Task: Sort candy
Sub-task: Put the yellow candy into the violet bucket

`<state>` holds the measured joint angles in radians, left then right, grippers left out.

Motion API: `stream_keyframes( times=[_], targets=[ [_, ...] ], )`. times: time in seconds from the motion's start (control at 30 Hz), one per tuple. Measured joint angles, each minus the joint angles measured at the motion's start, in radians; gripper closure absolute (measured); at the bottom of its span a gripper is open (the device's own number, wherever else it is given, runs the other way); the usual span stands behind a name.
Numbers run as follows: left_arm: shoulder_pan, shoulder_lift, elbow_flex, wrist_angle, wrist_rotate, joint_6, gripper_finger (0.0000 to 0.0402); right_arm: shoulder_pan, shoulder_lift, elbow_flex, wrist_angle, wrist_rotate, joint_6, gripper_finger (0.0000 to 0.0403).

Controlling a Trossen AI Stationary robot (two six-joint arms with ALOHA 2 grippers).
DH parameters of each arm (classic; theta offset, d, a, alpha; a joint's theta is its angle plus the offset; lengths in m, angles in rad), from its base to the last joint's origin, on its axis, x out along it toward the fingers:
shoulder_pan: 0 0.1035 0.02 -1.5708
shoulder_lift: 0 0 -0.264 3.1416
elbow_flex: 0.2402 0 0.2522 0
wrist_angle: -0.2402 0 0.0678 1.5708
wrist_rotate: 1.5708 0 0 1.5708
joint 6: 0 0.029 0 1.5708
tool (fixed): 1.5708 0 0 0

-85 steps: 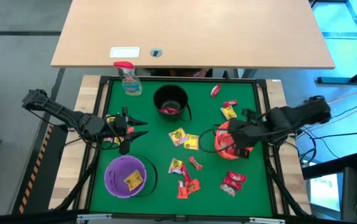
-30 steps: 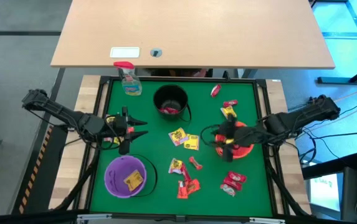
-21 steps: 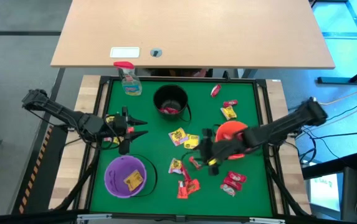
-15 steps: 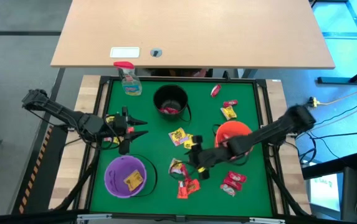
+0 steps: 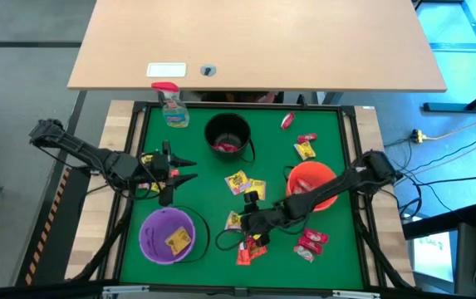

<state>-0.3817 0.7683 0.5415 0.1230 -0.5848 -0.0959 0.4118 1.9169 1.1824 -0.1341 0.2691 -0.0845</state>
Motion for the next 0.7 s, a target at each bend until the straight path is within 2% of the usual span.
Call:
stream_keyframes(
  times=[0.4,0.5,0.7],
  targets=[
    [0.000,0.000,0.000,0.000,-0.001,-0.001,0.0246,-0.041,0.052,0.000,0.017,-0.025,0.007,0.0231],
    [0.000,0.000,0.000,-0.001,-0.001,-0.001,0.0246,-0.063,0.053,0.000,0.024,-0.066,0.023,0.0233],
    [0.000,0.000,0.000,-0.001,-0.001,-0.001,0.0246,-0.088,0.053,0.000,0.074,-0.126,0.025,0.0276]
  ],
)
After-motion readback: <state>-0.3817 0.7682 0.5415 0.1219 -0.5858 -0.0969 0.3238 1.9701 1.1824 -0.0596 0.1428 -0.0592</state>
